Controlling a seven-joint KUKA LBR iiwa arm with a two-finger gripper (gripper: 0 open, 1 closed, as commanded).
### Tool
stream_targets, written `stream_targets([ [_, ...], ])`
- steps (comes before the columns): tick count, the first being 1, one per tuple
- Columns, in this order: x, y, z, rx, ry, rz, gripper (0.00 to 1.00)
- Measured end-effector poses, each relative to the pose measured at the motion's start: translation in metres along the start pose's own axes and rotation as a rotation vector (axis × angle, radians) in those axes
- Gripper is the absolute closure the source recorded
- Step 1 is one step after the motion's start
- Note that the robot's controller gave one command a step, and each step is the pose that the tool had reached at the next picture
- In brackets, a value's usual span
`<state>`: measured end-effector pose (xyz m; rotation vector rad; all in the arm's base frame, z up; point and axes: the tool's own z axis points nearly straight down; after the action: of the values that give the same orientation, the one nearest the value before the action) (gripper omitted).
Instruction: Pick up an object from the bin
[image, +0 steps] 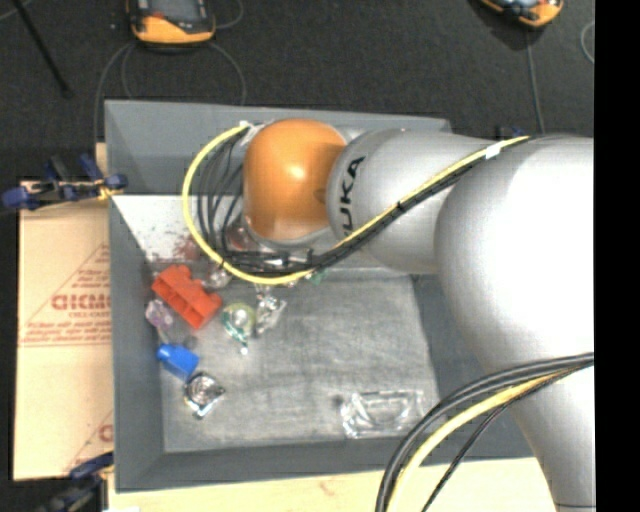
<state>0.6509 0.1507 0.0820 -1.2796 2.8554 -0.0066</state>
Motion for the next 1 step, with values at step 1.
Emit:
stream_targets([
  [1, 0.0016, 0.0012, 0.0027, -0.004, 0.009, 0.0, 1.0],
])
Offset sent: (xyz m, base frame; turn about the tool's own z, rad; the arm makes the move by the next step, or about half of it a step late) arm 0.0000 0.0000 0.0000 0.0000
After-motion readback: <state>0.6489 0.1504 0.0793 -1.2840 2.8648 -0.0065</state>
